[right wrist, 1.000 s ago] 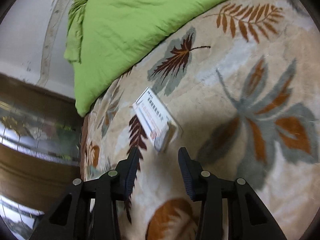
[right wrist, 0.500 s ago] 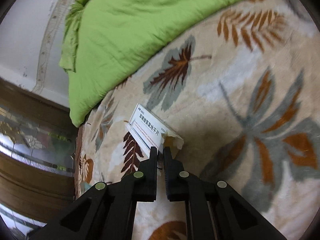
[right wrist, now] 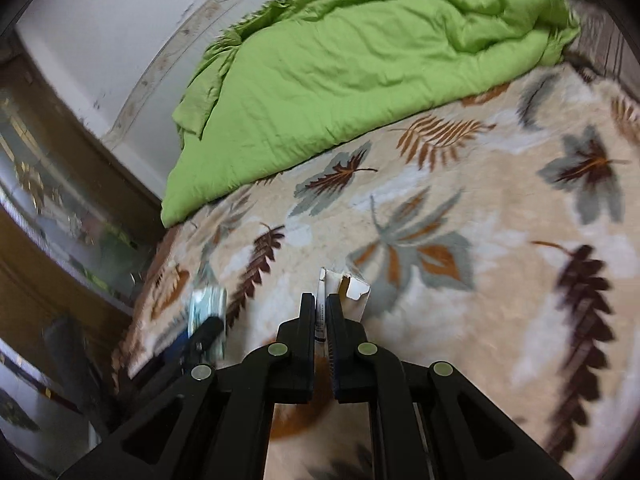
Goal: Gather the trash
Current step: 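Grasp the white tablet box with right gripper while left gripper holds the blue packet, then lift the blue snack packet and white tablet box above the bed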
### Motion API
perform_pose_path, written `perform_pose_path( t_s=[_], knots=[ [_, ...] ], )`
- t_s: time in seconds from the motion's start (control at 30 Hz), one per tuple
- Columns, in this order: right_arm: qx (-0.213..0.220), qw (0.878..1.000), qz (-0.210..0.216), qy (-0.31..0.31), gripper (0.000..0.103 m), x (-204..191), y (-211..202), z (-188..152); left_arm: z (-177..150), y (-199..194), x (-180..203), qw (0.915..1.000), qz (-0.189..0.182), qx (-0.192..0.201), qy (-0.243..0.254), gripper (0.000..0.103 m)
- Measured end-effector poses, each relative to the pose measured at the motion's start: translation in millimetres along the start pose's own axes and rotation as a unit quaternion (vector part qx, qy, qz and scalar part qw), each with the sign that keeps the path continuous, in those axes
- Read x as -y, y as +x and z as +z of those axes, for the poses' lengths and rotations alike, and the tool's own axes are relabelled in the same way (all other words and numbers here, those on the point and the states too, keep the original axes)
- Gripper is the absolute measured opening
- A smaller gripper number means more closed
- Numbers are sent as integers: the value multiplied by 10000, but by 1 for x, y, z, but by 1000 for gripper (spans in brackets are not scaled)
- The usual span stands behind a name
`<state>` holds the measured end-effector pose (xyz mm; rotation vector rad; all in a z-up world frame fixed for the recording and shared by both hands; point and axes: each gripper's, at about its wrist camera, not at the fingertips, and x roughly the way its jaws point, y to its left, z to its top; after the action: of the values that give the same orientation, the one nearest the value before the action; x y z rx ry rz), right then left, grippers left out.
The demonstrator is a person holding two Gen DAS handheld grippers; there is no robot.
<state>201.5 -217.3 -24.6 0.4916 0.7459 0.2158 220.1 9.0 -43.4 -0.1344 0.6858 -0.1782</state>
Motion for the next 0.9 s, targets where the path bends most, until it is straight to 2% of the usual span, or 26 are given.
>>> perform_pose_path(
  t_s=[0.1,0.2,0.3,0.33,0.4,0.43,0.47,0.57,0.63,0.67,0.73,0.9],
  knots=[
    [-109,9997,-133,-164,6,3,-11,-14,-7,-9,6,9999,-148,-46,-24,36],
    [-537,9982,-159,-213,6,10,-9,-27,-11,-18,8,9999,-115,15,0,36],
    [-1108,9927,-360,-311,10,13,-1,-41,-12,-21,4,10000,-55,42,-11,36],
    [-1177,9916,-438,-316,10,13,-2,-42,-12,-21,3,10000,-47,34,-26,36],
    [-1147,9913,-554,-344,20,12,-10,-41,-12,-20,-1,9999,-50,-3,-89,36],
    [-1106,9912,-606,-402,36,11,-14,-40,-12,-19,-3,9999,-41,-24,-108,36],
    [-1032,9909,-687,-516,48,10,-19,-39,-12,-19,-4,9999,-43,-38,-113,36],
    [-848,9882,-966,-839,50,7,-27,-35,-12,-18,-4,10000,-43,-44,-72,36],
    [-846,9882,-890,-920,51,6,-24,-28,-12,-18,-4,9999,-75,-49,-85,36],
    [-911,9864,-863,-1065,60,4,-18,-25,-12,-17,-5,9999,-96,-55,-96,36],
    [-1096,9793,-879,-1454,69,1,-1,-20,-11,-16,-6,9998,-113,-62,-118,36],
    [-1513,9675,-828,-1848,69,1,39,-18,-10,-15,-9,9997,-144,-75,-171,36]
  ],
)
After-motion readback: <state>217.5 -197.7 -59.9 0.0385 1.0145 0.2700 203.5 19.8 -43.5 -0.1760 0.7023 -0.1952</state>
